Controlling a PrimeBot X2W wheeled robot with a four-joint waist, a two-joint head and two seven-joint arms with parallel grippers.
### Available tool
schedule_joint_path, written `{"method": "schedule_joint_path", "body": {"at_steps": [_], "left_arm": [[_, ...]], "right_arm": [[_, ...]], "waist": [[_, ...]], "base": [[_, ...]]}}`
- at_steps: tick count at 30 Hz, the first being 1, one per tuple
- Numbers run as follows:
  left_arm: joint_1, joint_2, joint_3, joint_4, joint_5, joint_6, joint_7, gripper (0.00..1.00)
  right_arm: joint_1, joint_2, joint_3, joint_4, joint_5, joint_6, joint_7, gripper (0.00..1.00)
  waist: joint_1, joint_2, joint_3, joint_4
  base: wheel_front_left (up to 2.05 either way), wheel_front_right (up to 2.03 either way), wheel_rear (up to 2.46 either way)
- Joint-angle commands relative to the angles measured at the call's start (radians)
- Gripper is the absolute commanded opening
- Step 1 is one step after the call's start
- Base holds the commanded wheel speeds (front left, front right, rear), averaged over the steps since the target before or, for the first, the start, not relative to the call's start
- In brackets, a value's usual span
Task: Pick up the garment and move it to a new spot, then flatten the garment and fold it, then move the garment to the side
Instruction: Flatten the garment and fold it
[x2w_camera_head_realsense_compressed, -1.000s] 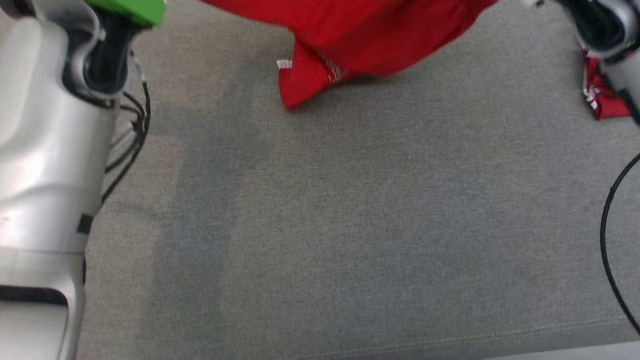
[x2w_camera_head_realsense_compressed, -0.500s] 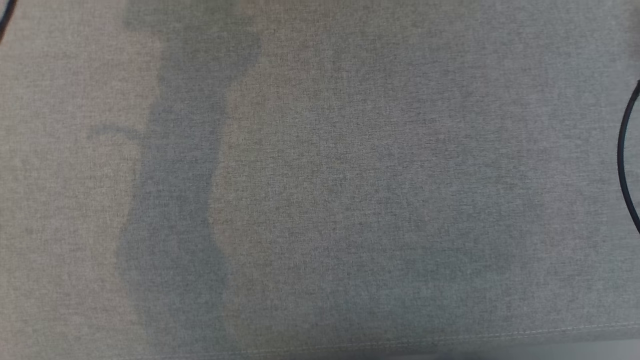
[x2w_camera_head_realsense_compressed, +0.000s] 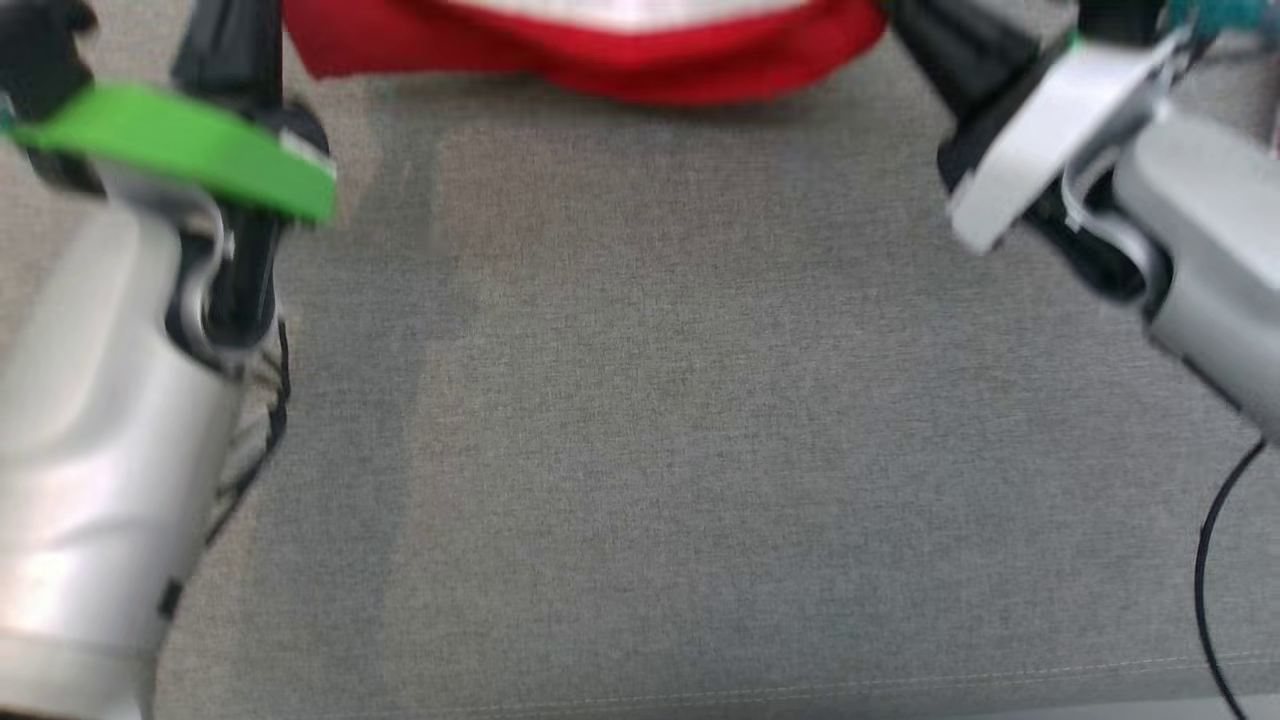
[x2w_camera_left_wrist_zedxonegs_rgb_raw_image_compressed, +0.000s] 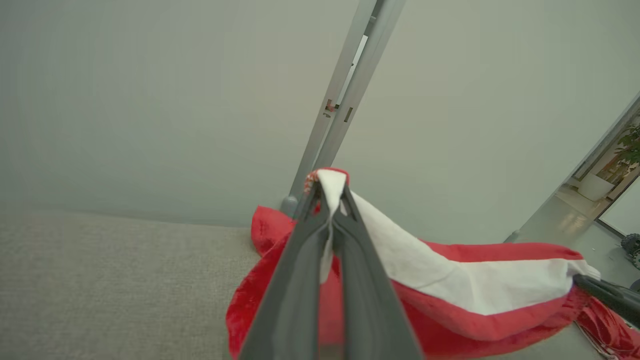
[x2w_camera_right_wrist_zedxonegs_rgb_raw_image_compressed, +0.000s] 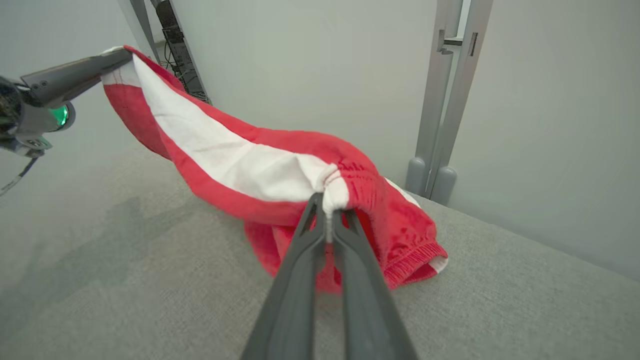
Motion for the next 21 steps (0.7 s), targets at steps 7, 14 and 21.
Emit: {"method": "schedule_joint_path", "body": {"at_steps": [7, 14, 21], "left_arm": [[0.44, -0.05, 0.146, -0.175, 0.115, 0.039, -0.004, 0.0], [0.705, -0.105, 0.147, -0.214, 0.156, 0.044, -0.004, 0.0], [0.869, -0.128, 0.129, -0.242, 0.148, 0.061, -0.004, 0.0]], "right_arm": [[0.326, -0.058, -0.098, -0.162, -0.044, -0.002, -0.005, 0.0], [0.616, -0.074, -0.187, -0.249, -0.07, -0.001, -0.005, 0.0], [0.875, -0.091, -0.272, -0.298, -0.117, -0.001, -0.005, 0.0]], "waist": [[-0.0001, 0.0, -0.12, -0.023], [-0.0001, 0.0, -0.206, -0.023], [-0.0001, 0.0, -0.274, -0.024]], "base": [[0.0, 0.0, 0.0], [0.0, 0.0, 0.0], [0.0, 0.0, 0.0]]}}
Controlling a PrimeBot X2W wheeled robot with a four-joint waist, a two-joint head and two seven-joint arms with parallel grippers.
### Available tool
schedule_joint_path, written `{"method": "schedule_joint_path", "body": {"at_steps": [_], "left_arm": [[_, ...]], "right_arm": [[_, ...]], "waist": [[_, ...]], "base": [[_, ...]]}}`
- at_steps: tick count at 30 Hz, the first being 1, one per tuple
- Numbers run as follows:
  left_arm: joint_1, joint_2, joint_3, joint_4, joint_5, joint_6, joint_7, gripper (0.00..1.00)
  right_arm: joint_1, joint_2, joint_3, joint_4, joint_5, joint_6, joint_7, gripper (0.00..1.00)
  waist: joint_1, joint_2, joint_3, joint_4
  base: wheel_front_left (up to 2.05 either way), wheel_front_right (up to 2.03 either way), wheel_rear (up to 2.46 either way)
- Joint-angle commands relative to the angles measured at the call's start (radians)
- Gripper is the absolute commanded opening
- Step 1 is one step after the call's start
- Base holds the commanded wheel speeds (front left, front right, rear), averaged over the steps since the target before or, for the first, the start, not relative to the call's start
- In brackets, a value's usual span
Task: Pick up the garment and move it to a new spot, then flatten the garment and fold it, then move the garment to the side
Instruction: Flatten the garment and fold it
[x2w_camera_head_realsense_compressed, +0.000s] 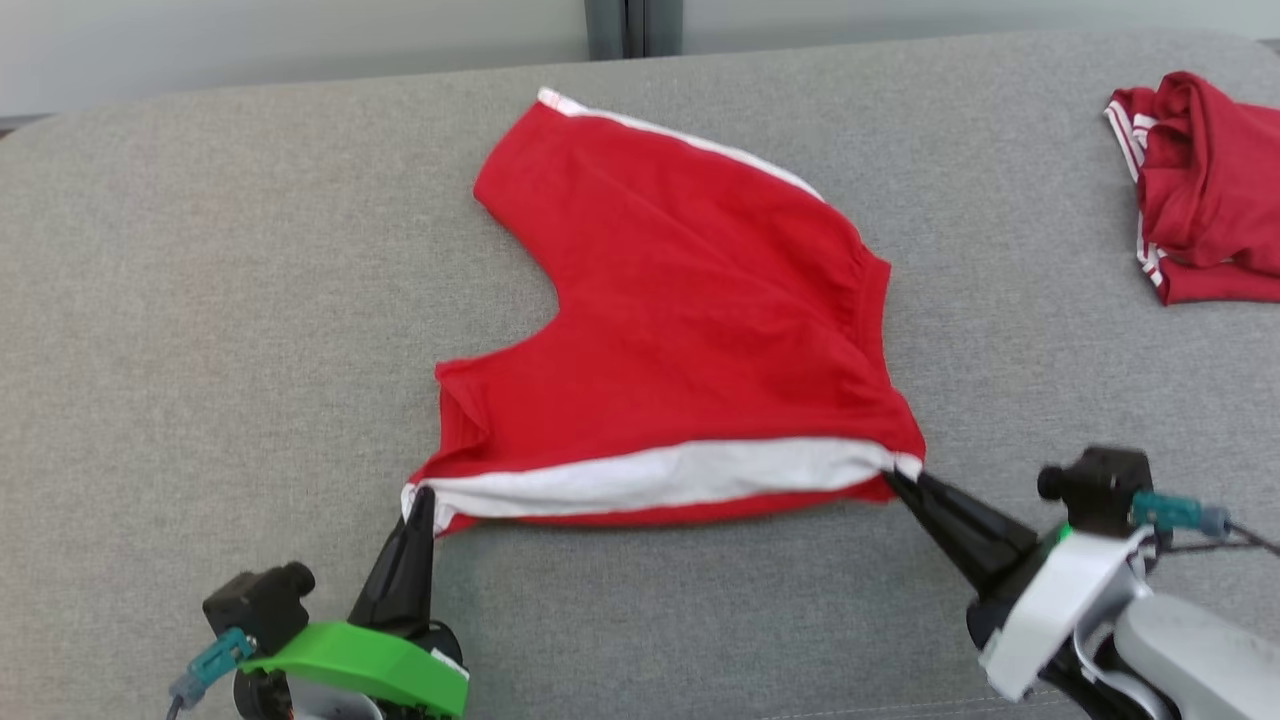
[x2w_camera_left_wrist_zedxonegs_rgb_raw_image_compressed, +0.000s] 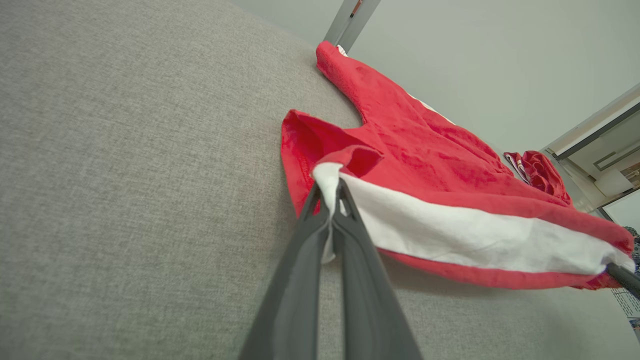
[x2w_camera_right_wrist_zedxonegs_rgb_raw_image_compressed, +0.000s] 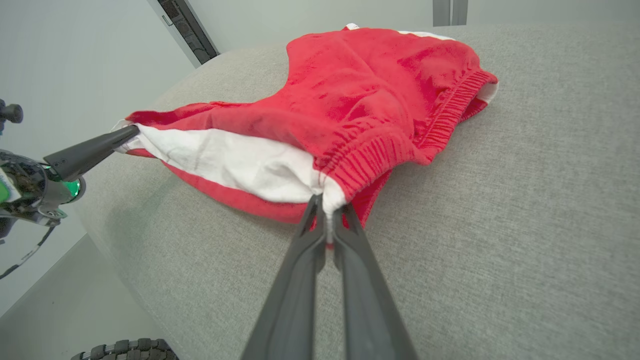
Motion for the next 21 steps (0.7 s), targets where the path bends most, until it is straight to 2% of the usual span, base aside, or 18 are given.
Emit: {"method": "schedule_joint_path", "body": {"at_steps": [1, 10, 16, 21], "left_arm": [[0.026, -0.001, 0.005, -0.011, -0.005, 0.005, -0.003, 0.0], [0.082, 0.0, -0.001, -0.071, -0.017, 0.007, 0.005, 0.0], [-0.012, 0.027, 0.004, -0.104, -0.007, -0.007, 0.032, 0.0], [-0.162, 0.065, 0.008, -0.117, 0.0, -0.022, 0.092, 0.0]], "right_arm": [[0.036, -0.011, -0.006, -0.007, -0.023, -0.001, -0.003, 0.0], [0.173, 0.029, -0.096, -0.044, -0.085, -0.001, -0.003, 0.0], [0.136, 0.058, -0.15, -0.057, -0.123, -0.001, -0.002, 0.0], [0.08, 0.094, -0.207, -0.055, -0.149, -0.001, 0.008, 0.0]], "waist": [[0.0001, 0.0, -0.026, -0.003], [0.0001, 0.0, -0.043, -0.005], [0.0001, 0.0, -0.031, -0.014], [0.0001, 0.0, 0.018, -0.043]], "base": [[0.0, 0.0, 0.0], [0.0, 0.0, 0.0], [0.0, 0.0, 0.0], [0.0, 0.0, 0.0]]}}
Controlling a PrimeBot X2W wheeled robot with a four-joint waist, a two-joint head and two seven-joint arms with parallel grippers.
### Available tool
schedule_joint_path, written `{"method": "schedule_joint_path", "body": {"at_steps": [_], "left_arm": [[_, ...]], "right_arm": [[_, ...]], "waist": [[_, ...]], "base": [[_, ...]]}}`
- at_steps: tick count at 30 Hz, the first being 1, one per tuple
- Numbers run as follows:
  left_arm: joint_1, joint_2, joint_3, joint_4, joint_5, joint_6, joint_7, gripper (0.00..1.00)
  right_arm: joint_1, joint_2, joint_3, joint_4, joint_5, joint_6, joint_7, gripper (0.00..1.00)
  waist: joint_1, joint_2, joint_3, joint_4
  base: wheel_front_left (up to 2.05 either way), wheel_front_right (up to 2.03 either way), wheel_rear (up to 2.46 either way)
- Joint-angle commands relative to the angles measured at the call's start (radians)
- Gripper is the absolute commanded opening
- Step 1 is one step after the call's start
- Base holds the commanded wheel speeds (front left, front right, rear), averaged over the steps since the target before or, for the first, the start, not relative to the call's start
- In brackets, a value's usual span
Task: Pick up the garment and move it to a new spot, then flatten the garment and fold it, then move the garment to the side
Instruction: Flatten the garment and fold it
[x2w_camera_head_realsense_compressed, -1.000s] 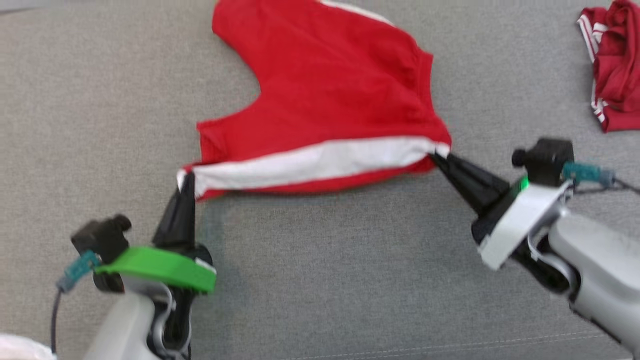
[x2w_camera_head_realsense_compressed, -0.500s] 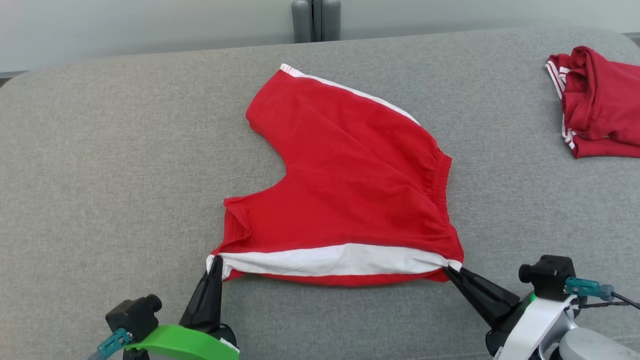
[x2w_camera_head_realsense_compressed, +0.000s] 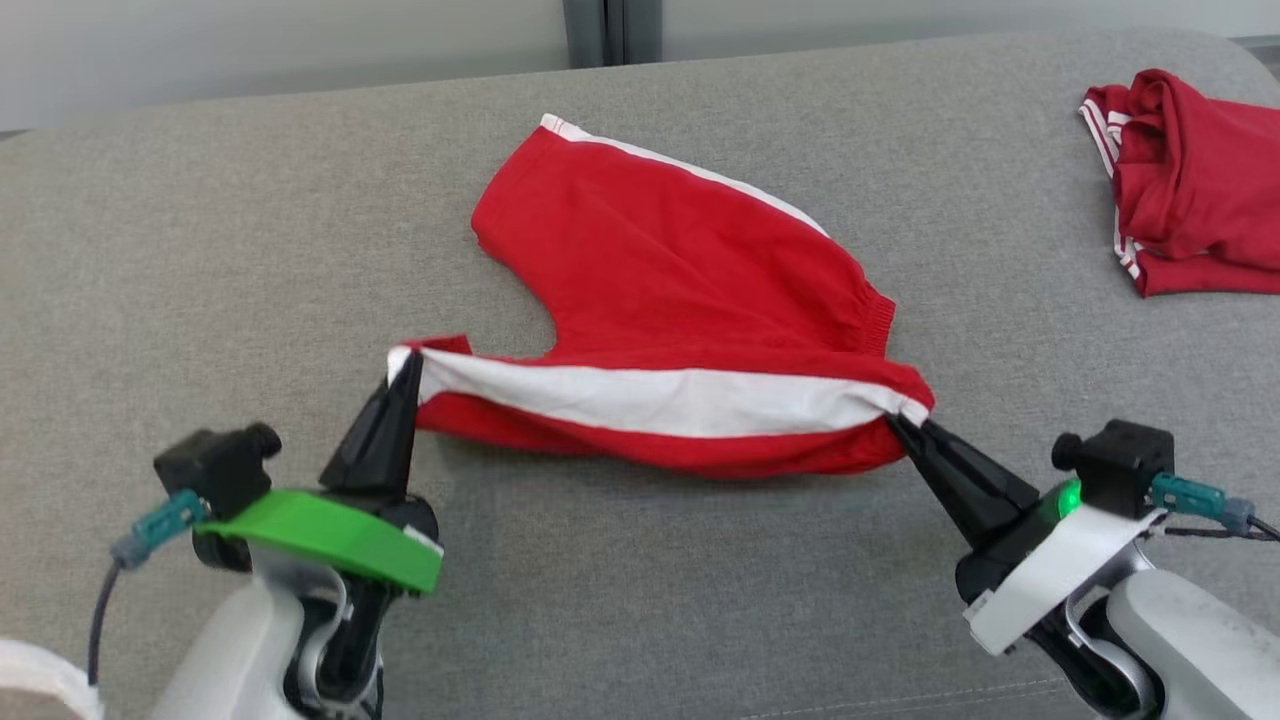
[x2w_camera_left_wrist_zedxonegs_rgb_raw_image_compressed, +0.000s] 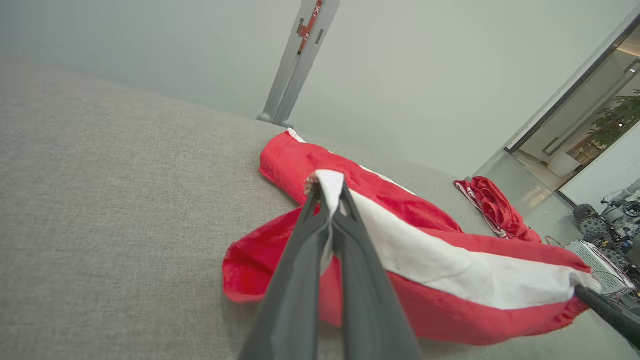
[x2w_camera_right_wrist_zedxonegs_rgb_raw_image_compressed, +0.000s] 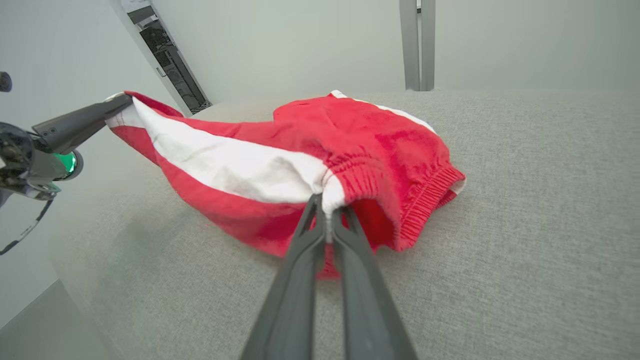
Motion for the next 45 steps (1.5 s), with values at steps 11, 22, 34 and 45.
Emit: {"method": "schedule_joint_path", "body": {"at_steps": [11, 22, 34, 45], "left_arm": [[-0.447, 0.091, -0.024, 0.153, 0.031, -0.034, 0.171, 0.0], [-0.814, 0.153, -0.15, 0.422, 0.051, -0.043, 0.231, 0.0], [-0.971, 0.164, -0.32, 0.612, 0.035, -0.043, 0.157, 0.36], [-0.982, 0.207, -0.409, 0.656, -0.039, -0.043, 0.056, 1.0]], "right_arm": [[-0.2, 0.17, -0.139, 0.085, -0.086, -0.001, 0.034, 0.0], [-0.394, 0.343, -0.171, 0.237, -0.192, -0.001, 0.039, 0.0], [-0.423, 0.408, -0.165, 0.254, -0.2, -0.001, 0.033, 1.0], [-0.253, 0.373, -0.279, 0.099, -0.331, -0.001, 0.002, 1.0]], "waist": [[0.0001, 0.0, 0.226, -0.129], [0.0001, 0.0, 0.363, -0.23], [0.0001, 0.0, 0.373, -0.262], [0.0001, 0.0, 0.293, -0.223]], "base": [[0.0, 0.0, 0.0], [0.0, 0.0, 0.0], [0.0, 0.0, 0.0], [0.0, 0.0, 0.0]]}}
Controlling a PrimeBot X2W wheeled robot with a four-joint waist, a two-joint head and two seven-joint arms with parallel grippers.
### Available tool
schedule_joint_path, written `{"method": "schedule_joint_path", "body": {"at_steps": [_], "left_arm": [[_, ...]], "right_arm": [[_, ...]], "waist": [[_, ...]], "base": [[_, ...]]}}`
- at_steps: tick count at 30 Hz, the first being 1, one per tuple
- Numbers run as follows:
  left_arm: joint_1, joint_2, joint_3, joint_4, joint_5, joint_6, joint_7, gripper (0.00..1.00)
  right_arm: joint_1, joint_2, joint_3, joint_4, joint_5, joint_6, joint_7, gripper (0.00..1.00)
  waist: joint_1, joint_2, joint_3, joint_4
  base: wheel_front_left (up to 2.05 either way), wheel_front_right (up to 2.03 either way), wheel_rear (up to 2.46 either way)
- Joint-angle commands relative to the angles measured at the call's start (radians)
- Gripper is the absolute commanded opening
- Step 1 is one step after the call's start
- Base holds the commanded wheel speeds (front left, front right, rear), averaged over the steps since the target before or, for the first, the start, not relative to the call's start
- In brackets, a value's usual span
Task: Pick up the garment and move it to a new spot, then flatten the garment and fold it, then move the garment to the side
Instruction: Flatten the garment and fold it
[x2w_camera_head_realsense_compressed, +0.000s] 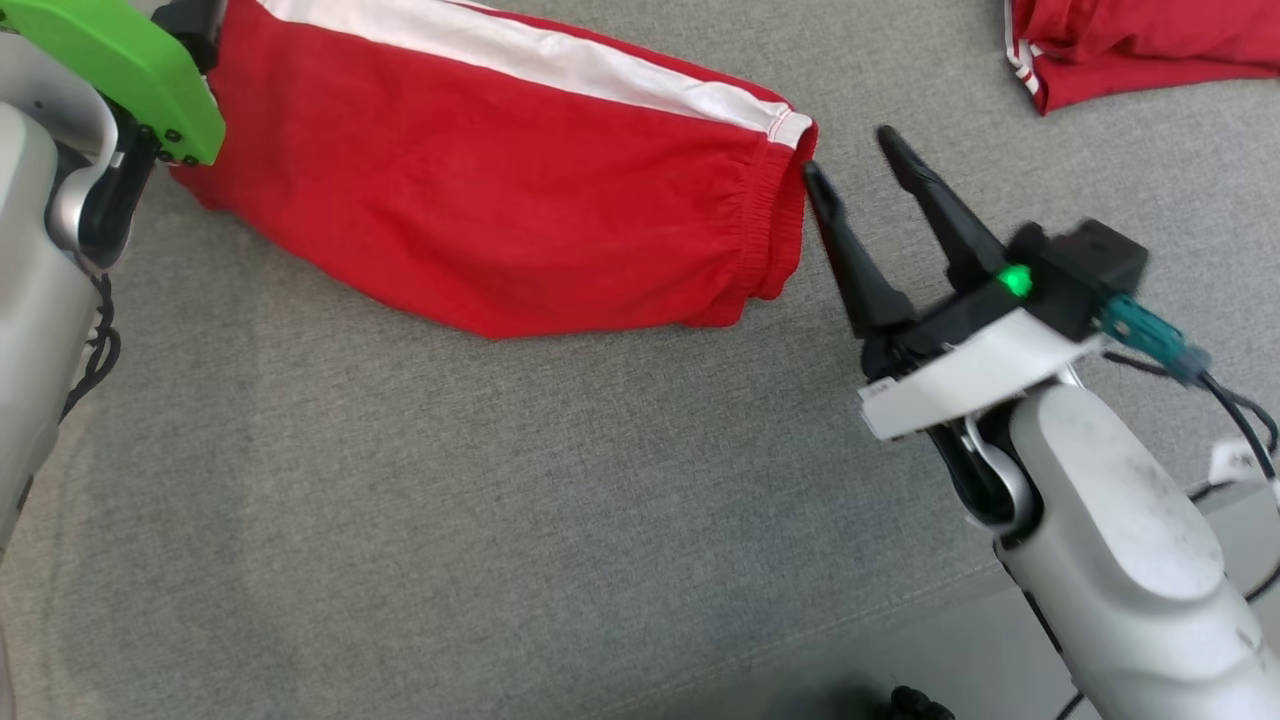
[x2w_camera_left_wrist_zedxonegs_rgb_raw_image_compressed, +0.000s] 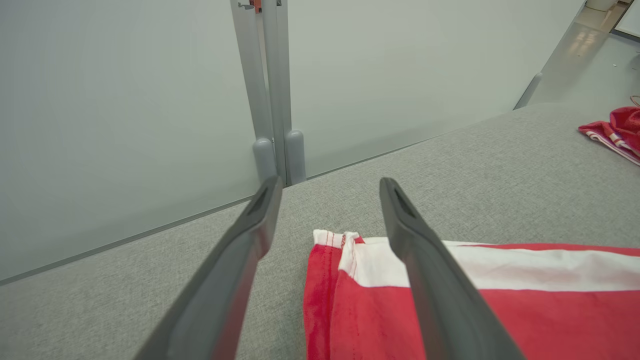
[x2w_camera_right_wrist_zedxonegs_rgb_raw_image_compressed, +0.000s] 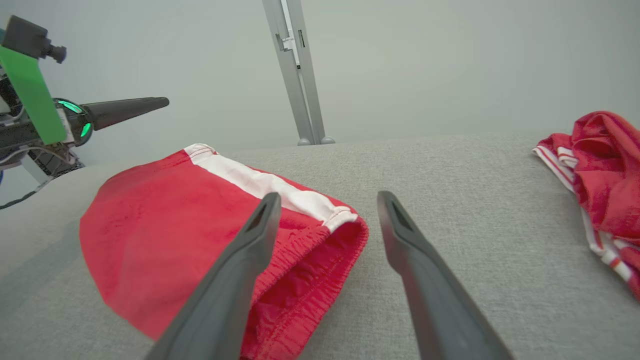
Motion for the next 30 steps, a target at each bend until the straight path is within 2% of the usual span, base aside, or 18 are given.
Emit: {"method": "schedule_joint_path", "body": {"at_steps": [1, 8, 12, 19, 27, 28, 30], "left_arm": [[-0.009, 0.016, -0.009, -0.002, -0.014, -0.003, -0.006, 1.0], [0.046, 0.05, -0.075, -0.02, -0.083, -0.003, 0.014, 1.0], [0.082, 0.069, -0.12, -0.034, -0.137, -0.003, 0.066, 1.0], [0.137, 0.091, -0.193, -0.02, -0.222, -0.003, 0.186, 1.0], [0.155, 0.069, -0.236, 0.005, -0.274, -0.003, 0.269, 1.0], [0.159, 0.064, -0.242, 0.006, -0.28, -0.003, 0.276, 0.35], [0.163, 0.059, -0.241, 0.013, -0.293, -0.003, 0.268, 0.0]], "right_arm": [[0.046, 0.007, -0.023, -0.027, -0.015, -0.001, -0.006, 1.0], [0.246, 0.064, -0.149, -0.176, -0.07, -0.001, 0.009, 1.0], [0.318, 0.093, -0.193, -0.236, -0.093, -0.001, 0.028, 1.0], [0.334, 0.113, -0.206, -0.28, -0.125, -0.001, 0.047, 1.0], [0.325, 0.118, -0.213, -0.274, -0.13, -0.001, 0.044, 1.0], [0.325, 0.118, -0.213, -0.272, -0.131, -0.001, 0.044, 1.0], [0.323, 0.119, -0.216, -0.267, -0.132, -0.001, 0.046, 1.0]], "waist": [[0.0, 0.0, -0.026, 0.017], [0.0, 0.0, -0.049, 0.017], [0.0, 0.0, -0.052, 0.01], [0.0, 0.0, -0.044, -0.006], [0.0, 0.0, -0.036, -0.007], [0.0, 0.0, -0.037, -0.006], [0.0, 0.0, -0.041, -0.002]], "base": [[0.0, 0.0, 0.0], [0.0, 0.0, 0.0], [0.0, 0.0, 0.0], [0.0, 0.0, 0.0], [0.0, 0.0, 0.0], [0.0, 0.0, 0.0], [0.0, 0.0, 0.0]]}}
